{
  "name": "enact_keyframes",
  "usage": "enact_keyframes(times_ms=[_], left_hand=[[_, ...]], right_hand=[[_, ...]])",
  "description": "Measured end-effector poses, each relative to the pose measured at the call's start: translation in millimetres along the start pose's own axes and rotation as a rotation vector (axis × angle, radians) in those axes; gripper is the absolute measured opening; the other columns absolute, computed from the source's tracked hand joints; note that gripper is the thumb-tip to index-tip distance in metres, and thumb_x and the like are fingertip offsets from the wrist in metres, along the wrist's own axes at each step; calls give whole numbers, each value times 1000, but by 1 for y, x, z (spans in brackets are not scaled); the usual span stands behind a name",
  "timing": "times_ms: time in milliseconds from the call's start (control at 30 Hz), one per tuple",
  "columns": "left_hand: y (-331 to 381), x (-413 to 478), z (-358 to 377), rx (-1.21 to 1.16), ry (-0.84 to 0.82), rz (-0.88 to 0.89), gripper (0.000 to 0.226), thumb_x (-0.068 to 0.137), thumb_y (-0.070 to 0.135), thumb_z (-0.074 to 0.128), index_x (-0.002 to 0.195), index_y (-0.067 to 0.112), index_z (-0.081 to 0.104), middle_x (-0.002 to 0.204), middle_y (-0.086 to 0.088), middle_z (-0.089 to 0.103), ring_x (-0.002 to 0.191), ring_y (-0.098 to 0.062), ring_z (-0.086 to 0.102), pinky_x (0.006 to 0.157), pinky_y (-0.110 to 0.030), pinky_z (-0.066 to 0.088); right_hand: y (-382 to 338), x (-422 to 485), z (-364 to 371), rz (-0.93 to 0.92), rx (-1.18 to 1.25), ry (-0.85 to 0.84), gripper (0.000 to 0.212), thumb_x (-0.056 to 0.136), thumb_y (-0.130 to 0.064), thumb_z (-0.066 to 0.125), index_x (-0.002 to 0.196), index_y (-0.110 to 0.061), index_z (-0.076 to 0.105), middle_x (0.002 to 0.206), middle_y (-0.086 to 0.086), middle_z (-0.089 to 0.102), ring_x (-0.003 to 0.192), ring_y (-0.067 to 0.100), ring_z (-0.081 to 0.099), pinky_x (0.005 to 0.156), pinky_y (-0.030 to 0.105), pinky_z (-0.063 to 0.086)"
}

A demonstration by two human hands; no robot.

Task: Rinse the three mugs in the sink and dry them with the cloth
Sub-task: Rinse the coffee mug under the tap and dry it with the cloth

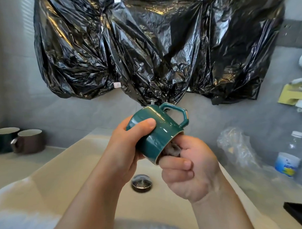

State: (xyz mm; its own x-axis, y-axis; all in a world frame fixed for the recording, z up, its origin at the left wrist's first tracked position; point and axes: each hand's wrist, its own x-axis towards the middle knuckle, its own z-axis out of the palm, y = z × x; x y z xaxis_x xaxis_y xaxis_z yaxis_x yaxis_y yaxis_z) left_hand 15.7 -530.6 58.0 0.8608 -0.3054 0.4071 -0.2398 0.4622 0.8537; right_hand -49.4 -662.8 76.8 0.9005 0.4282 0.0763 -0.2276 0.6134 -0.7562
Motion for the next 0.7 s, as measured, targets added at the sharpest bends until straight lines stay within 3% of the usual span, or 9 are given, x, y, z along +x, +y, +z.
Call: enact_keyframes(times_ms=[67,133,200,233,300,433,533,633,700], left_hand=[[1,0,-3,-32,-18,-15,55,61,45,72,106,14,74,100,-12,74,90,-28,69,73,-41,54],[2,0,-7,-19,-59,-44,45,62,47,71,99,22,78,99,-11,76,86,-25,72,66,-38,56],[3,-1,-7,22,-42,-72,51,58,47,73,100,18,76,95,-11,76,82,-25,72,59,-37,57],[3,-1,-6,43,-23,-84,58,55,46,75,103,15,73,95,-13,76,81,-26,72,57,-37,57],[2,-2,-5,59,-3,-95,65,53,46,76,108,11,70,95,-13,76,80,-27,72,54,-35,55],[4,-2,-6,38,10,-98,63,52,48,76,105,14,72,92,-11,75,77,-24,71,52,-34,54],[4,-3,-6,-15,-32,-80,49,55,48,74,95,20,76,90,-8,75,75,-21,71,53,-31,54],[4,-2,-4,-22,-35,-39,53,59,47,73,103,18,76,98,-11,75,88,-26,70,74,-42,55],[4,-2,-5,-34,-29,-25,59,61,47,72,110,14,73,102,-13,74,93,-29,68,80,-45,53]], right_hand=[[5,1,2,-56,-243,67,26,91,-15,46,104,-21,68,75,-1,60,32,5,41,25,11,22],[13,-2,5,-149,-796,194,33,99,-13,43,111,-35,65,74,-12,65,42,14,55,31,14,34],[15,-2,1,-207,-1438,343,27,101,-15,41,105,-32,62,78,-11,64,58,15,62,54,19,51],[14,-2,-1,-210,-1692,389,24,103,-16,40,101,-26,62,78,-6,61,64,16,60,67,28,55],[14,-2,-1,-202,-1853,449,26,103,-18,38,92,-20,61,76,-1,58,65,16,57,70,34,53],[21,0,5,-219,-1385,376,25,101,-21,41,96,-39,58,74,3,61,47,10,57,53,24,45],[19,0,5,-221,-856,235,37,101,-15,43,86,-40,66,61,4,51,35,10,42,34,17,28],[13,0,9,-163,-271,81,24,93,-19,52,108,-28,69,74,1,59,30,1,32,27,10,20],[14,1,11,-162,-259,52,26,94,-21,51,108,-31,69,76,4,59,30,0,31,27,10,21]])
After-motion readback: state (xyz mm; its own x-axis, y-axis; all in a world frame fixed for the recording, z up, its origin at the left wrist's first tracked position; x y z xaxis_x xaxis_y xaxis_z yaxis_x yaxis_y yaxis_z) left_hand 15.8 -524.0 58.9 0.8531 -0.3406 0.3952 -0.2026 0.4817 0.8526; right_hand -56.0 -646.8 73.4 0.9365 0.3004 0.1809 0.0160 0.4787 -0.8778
